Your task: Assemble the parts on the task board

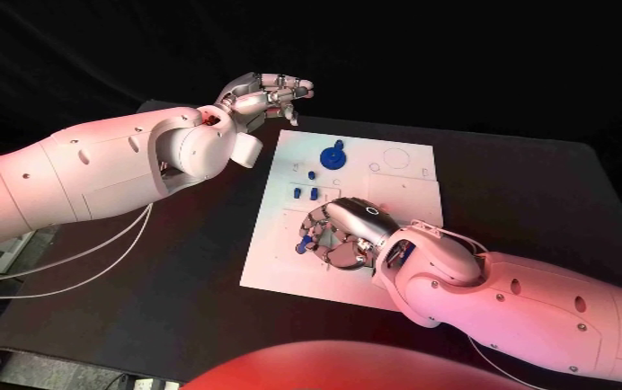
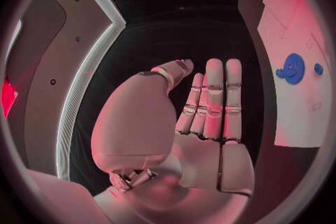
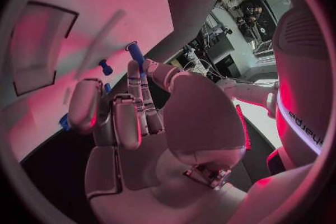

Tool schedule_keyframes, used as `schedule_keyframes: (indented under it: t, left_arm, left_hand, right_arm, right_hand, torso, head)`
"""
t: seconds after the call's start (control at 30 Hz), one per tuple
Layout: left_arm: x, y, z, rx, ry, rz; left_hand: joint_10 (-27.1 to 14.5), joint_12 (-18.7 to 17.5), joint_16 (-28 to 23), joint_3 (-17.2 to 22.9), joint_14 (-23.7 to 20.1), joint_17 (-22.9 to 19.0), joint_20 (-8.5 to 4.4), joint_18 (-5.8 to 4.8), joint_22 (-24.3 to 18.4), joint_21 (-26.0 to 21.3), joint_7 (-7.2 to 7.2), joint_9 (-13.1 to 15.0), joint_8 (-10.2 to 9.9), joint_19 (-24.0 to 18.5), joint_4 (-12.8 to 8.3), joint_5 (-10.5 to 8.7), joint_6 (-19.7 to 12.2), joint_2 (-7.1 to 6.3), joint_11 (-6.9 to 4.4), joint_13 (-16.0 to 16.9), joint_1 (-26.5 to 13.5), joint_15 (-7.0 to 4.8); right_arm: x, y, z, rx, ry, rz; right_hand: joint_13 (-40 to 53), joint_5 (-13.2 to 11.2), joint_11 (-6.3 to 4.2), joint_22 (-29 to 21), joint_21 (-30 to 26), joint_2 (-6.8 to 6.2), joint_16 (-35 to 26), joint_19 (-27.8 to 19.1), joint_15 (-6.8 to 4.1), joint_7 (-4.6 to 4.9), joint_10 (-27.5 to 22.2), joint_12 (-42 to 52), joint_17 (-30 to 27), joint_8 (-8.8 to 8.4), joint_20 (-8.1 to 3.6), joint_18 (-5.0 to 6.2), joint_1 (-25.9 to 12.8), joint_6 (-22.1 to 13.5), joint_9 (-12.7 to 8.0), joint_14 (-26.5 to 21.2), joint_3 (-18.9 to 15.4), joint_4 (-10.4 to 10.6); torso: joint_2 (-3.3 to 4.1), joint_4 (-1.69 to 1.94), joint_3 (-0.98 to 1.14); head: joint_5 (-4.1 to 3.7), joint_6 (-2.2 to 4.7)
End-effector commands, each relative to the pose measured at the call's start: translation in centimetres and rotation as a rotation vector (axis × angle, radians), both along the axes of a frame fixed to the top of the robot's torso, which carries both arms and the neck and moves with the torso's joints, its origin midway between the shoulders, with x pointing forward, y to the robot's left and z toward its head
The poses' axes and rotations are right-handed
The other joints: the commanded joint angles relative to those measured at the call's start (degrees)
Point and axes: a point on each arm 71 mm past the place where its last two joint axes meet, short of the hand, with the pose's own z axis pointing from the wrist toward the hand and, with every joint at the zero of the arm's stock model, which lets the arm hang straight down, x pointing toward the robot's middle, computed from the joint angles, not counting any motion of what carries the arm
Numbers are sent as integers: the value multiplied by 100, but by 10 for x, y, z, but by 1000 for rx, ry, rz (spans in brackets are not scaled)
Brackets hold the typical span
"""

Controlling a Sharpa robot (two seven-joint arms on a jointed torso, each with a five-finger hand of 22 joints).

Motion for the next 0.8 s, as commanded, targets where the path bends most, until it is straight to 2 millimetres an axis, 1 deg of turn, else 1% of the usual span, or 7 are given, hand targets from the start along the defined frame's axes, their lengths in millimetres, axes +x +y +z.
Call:
schedule_keyframes:
  t: [0.03, 0.23, 0.43, 0.6, 0.8]
  left_arm:
    - [0, -2, 1, -11, -1, -15]
    - [-1, -2, 1, -10, -1, -15]
    - [-1, -2, 1, -11, -1, -15]
    - [0, -2, 1, -10, -1, -14]
    - [0, -2, 1, -10, 0, -15]
  left_hand:
    - [-43, 35, 39, -40, -40, -5, 31, 81, -4, -9, 15, -7, 11, -12, -4, -16, -44, -15, -5, 6, -63, 16]
    - [-43, 35, 39, -40, -40, -5, 31, 81, -4, -9, 15, -7, 11, -12, -4, -16, -44, -15, -5, 6, -63, 16]
    - [-48, 40, 42, -40, -41, -6, 32, 81, -5, -10, 17, -9, 9, -12, -4, -15, -55, -11, -3, 7, -63, 17]
    - [-48, 40, 42, -40, -41, -6, 32, 81, -5, -10, 17, -9, 9, -12, -4, -15, -55, -11, -3, 7, -63, 17]
    - [-48, 40, 42, -40, -41, -6, 32, 81, -5, -10, 17, -9, 9, -12, -4, -15, -55, -11, -3, 7, -63, 17]
  right_arm:
    - [-1, 2, -3, -15, -3, 23]
    - [0, 3, -5, -24, -9, 22]
    - [-1, 6, -7, -25, -10, 24]
    - [-1, 5, -8, -36, -14, 23]
    - [-1, 7, -11, -72, -13, 36]
  right_hand:
    - [6, 21, -10, 617, -25, 43, 14, 5, -50, 7, 33, -34, -1, 198, -21, -13, 40, 28, 425, 222, 6, -32]
    - [8, 24, -9, 618, -23, 43, 12, 5, -50, 9, 32, -36, -5, 200, -21, -14, 42, 25, 429, 221, 6, -37]
    - [9, 27, -9, 619, -22, 41, 14, 6, -49, 9, 32, -37, -2, 202, -21, -14, 45, 23, 431, 222, 6, -43]
    - [9, 27, -9, 619, -22, 41, 14, 6, -49, 9, 32, -37, -2, 202, -21, -14, 45, 23, 431, 222, 6, -43]
    - [13, 27, -5, 612, -46, 33, 10, -3, -48, 13, 30, -41, -10, 207, -21, -10, 44, 17, 439, 220, -2, -53]
  torso:
    - [-1, 0, -1]
    - [5, 8, -1]
    - [4, 4, 3]
    - [1, -3, -3]
    - [-1, -3, -3]
  head:
    - [10, 1]
    - [27, 0]
    - [44, -20]
    - [51, -32]
    - [48, -38]
